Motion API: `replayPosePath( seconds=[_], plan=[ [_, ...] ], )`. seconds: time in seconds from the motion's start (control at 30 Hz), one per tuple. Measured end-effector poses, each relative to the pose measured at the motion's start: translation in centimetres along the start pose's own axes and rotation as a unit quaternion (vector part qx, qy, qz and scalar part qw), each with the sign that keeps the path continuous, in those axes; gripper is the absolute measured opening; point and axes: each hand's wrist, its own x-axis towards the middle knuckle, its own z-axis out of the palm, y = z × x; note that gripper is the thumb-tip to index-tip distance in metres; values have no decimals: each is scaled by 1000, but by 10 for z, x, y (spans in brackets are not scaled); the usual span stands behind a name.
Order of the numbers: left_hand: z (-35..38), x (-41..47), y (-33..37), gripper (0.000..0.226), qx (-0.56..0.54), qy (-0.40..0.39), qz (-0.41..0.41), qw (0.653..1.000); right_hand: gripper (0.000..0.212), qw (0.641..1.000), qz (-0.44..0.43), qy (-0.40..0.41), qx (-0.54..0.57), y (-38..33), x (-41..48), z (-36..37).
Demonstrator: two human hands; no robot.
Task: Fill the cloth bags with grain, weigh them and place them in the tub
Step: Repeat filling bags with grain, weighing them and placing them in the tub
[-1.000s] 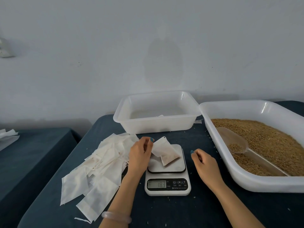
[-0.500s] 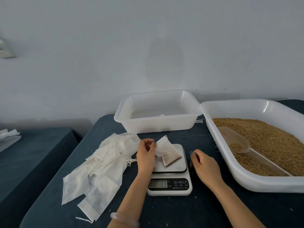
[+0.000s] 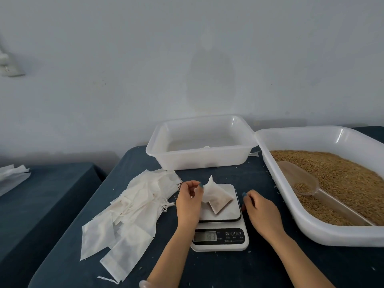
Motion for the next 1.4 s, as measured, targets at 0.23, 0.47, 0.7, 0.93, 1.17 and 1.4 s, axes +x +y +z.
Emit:
replayPosePath(
  seconds=[0.23,0.47,0.7,0.93,1.17,1.4],
  plan=[
    [-9,43,45,17,75,-82,115,987,32,1000,4,-3,17,2,-1,-1],
    [-23,128,129,23,127,-42,179,975,28,1000,-2,-9,-1,0,-3,-2],
    [-32,177,115,25,207,-28,110,972,26,999,-13,-13,-28,-3,-4,-3],
    [-54,180,65,19,430,-74,87,895,22,999,-12,-21,-31,-2,-5,-3],
    [-93,159,71,12,376,-31,225,898,25,1000,-9,-20,-12,-2,-6,-3],
    [-171,124,51,10,672,-110,96,726,27,1000,-13,-14,-6,-1,-6,-3]
  ],
)
